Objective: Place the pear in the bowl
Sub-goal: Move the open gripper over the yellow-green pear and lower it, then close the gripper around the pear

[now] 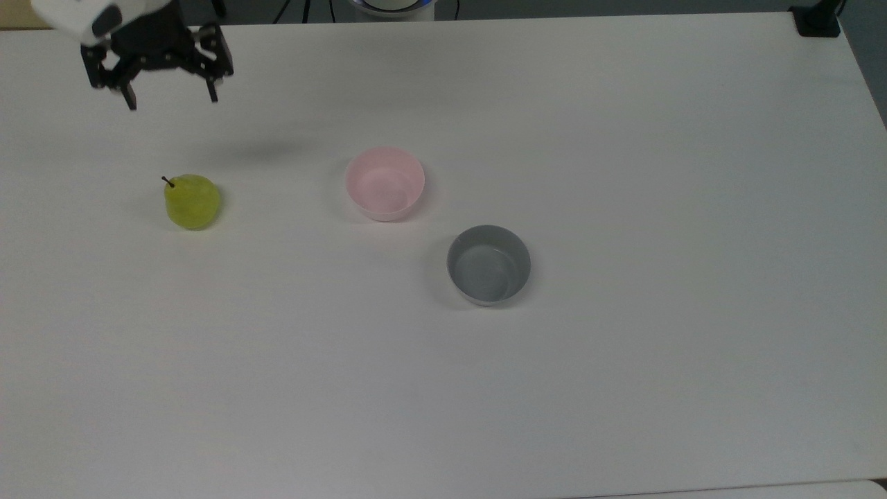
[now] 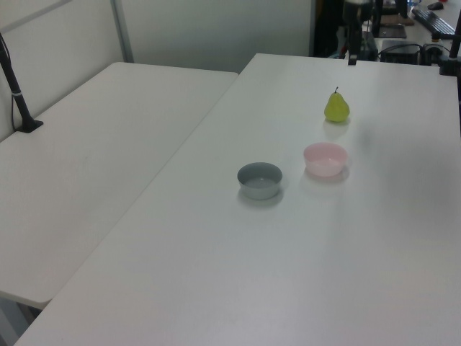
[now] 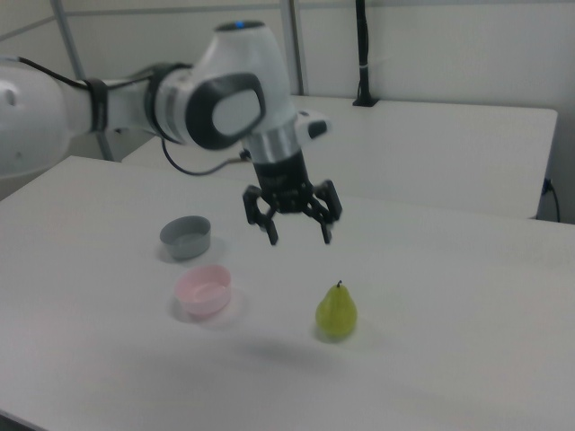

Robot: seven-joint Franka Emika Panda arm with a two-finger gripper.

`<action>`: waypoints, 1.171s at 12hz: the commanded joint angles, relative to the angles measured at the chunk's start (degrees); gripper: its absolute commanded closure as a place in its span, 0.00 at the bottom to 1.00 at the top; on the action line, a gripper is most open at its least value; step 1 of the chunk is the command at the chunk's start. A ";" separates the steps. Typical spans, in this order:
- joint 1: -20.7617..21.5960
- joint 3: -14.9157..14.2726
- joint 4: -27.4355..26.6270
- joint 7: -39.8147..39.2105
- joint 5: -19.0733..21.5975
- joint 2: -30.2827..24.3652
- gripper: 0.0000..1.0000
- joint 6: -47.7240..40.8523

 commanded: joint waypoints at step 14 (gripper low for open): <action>-2.96 -0.47 -1.20 3.82 5.39 16.27 0.84 16.75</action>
